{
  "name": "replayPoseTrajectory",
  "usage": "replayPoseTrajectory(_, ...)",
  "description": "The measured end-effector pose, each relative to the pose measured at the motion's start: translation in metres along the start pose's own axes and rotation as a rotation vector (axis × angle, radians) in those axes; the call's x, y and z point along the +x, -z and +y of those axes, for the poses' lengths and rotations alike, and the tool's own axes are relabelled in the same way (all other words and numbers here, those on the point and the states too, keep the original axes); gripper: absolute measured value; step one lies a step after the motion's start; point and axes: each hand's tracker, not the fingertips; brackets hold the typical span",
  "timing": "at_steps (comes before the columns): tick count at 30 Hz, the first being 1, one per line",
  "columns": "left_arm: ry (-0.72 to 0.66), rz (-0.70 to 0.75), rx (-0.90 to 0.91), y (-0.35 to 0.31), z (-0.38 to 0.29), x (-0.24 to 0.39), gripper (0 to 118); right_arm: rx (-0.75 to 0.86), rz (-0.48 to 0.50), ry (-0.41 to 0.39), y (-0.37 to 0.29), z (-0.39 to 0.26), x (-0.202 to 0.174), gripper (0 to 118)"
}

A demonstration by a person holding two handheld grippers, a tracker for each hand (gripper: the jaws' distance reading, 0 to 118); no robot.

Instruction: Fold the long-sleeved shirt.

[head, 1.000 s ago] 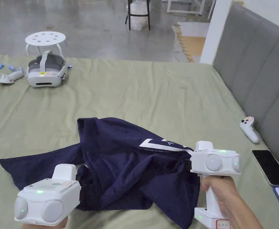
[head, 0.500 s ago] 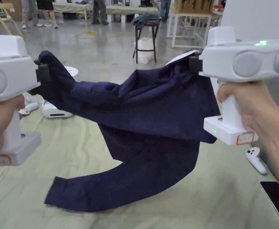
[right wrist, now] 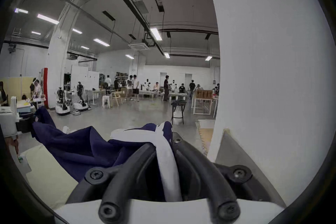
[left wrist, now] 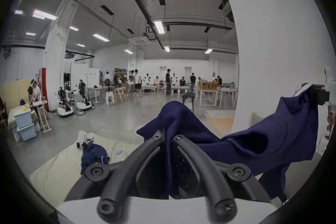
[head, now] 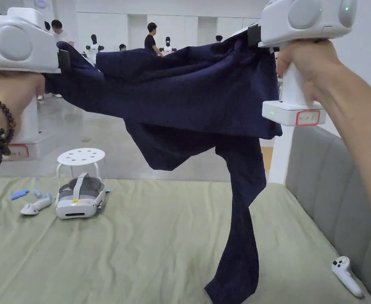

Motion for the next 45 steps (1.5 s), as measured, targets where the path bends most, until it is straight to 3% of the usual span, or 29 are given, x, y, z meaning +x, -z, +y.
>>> replayPoseTrajectory(6,0.009,-0.024,-0.162,0.008,-0.107,0.031,8,-0.193,-0.007,0.042,0.035,-0.127,0.006,4)
replayPoseTrajectory(9,0.009,-0.044,-0.265,0.016,-0.19,0.041,9,-0.325,0.002,0.039,0.052,-0.223,0.003,4)
replayPoseTrajectory(14,-0.028,-0.045,-0.51,0.02,-0.31,0.045,9,-0.528,0.033,0.1,0.057,-0.352,-0.005,4)
replayPoseTrajectory(17,0.027,-0.064,-0.596,0.017,-0.341,0.042,9,-0.556,0.043,0.097,0.051,-0.38,-0.006,4)
replayPoseTrajectory(20,0.006,-0.065,-0.555,-0.022,-0.335,0.039,9,-0.55,0.055,0.079,0.027,-0.378,-0.005,4)
replayPoseTrajectory(23,-0.027,-0.092,-0.548,-0.058,-0.33,0.033,9,-0.541,0.059,0.043,-0.02,-0.372,-0.014,4)
replayPoseTrajectory(27,0.03,-0.098,-0.552,-0.102,-0.357,0.018,9,-0.549,0.083,0.065,-0.102,-0.404,-0.025,4)
replayPoseTrajectory(31,0.054,-0.092,-0.664,-0.146,-0.408,0.015,9,-0.678,0.085,0.081,-0.149,-0.471,-0.035,4)
replayPoseTrajectory(35,0.015,-0.13,-0.809,-0.15,-0.466,0.018,9,-0.805,0.072,0.005,-0.156,-0.521,-0.058,4)
replayPoseTrajectory(36,-0.009,-0.135,-0.816,-0.148,-0.476,0.017,12,-0.839,0.067,-0.005,-0.152,-0.53,-0.06,4)
replayPoseTrajectory(37,-0.011,-0.126,-0.797,-0.147,-0.479,0.016,23,-0.846,0.067,-0.002,-0.149,-0.535,-0.058,5)
replayPoseTrajectory(38,-0.002,-0.119,-0.788,-0.145,-0.48,0.015,44,-0.835,0.058,0.027,-0.15,-0.532,-0.057,15)
replayPoseTrajectory(39,-0.001,-0.119,-0.773,-0.153,-0.476,0.018,88,-0.831,0.059,0.073,-0.154,-0.524,-0.056,51)
replayPoseTrajectory(40,-0.004,-0.122,-0.763,-0.154,-0.473,0.017,111,-0.817,0.063,0.085,-0.159,-0.514,-0.054,86)
replayPoseTrajectory(41,-0.033,-0.148,-0.648,-0.16,-0.461,0.011,107,-0.776,0.087,0.1,-0.165,-0.503,-0.049,113)
replayPoseTrajectory(42,-0.037,-0.178,-0.664,-0.162,-0.454,0.006,103,-0.72,0.106,0.104,-0.173,-0.488,-0.046,118)
replayPoseTrajectory(44,-0.015,-0.172,-0.666,-0.157,-0.456,0.007,103,-0.635,0.126,0.124,-0.183,-0.46,-0.038,117)
replayPoseTrajectory(45,-0.004,-0.164,-0.658,-0.158,-0.452,0.007,88,-0.633,0.111,0.136,-0.182,-0.463,-0.028,108)
